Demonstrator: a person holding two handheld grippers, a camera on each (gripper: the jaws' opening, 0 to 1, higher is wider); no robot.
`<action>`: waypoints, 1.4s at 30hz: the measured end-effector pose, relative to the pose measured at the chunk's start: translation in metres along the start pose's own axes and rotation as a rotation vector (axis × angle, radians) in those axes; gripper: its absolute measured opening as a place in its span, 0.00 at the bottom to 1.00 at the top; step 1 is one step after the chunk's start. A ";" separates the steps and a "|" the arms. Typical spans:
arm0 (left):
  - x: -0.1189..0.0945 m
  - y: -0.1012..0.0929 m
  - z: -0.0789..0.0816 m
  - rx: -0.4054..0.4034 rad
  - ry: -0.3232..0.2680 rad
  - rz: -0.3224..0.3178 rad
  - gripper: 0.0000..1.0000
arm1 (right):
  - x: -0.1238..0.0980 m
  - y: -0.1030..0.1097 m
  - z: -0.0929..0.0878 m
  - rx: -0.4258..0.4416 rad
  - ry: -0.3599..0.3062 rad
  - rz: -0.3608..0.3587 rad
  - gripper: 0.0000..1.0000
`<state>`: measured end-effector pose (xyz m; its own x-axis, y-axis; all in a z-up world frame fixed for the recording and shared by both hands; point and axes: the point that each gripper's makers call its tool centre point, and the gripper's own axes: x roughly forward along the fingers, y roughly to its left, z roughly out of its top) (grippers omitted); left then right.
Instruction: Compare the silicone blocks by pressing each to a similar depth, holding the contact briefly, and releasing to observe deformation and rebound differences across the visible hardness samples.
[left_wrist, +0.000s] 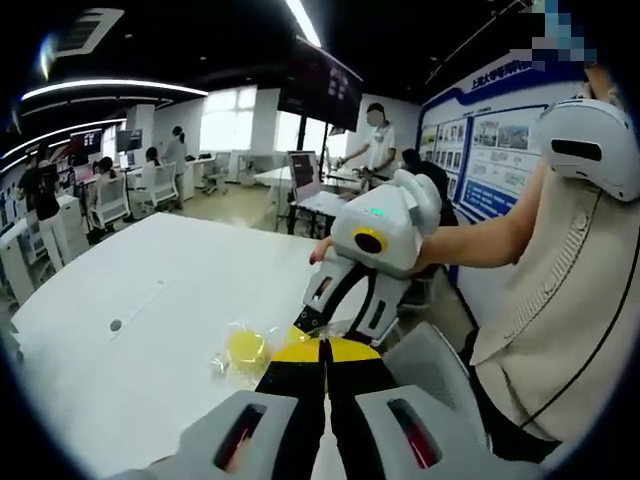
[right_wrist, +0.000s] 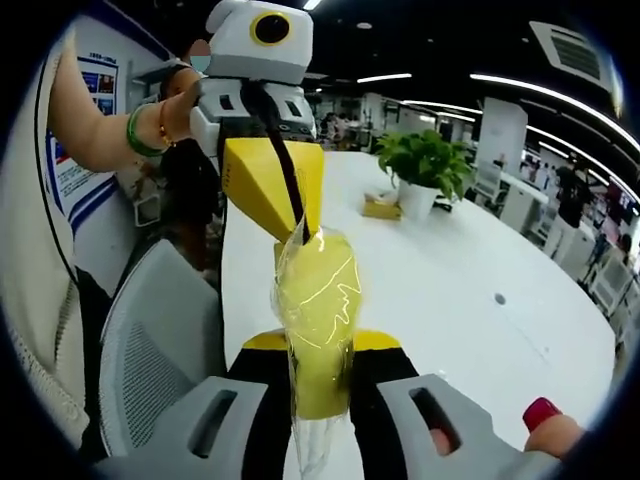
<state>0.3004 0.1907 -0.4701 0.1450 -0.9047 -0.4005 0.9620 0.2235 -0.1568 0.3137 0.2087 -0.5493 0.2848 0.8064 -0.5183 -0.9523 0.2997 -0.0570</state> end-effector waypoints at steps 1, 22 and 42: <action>0.000 -0.001 0.000 -0.002 0.001 -0.004 0.00 | 0.000 0.000 0.000 -0.002 0.000 0.000 0.17; 0.000 -0.006 -0.005 0.000 0.012 -0.016 0.00 | 0.002 0.009 -0.005 0.023 0.014 0.037 0.24; 0.004 0.003 -0.021 -0.069 0.027 0.001 0.00 | 0.005 0.012 -0.013 0.077 0.022 0.050 0.35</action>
<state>0.2993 0.1956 -0.4911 0.1387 -0.8946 -0.4248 0.9435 0.2498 -0.2179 0.3020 0.2097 -0.5640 0.2336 0.8102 -0.5375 -0.9540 0.2979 0.0345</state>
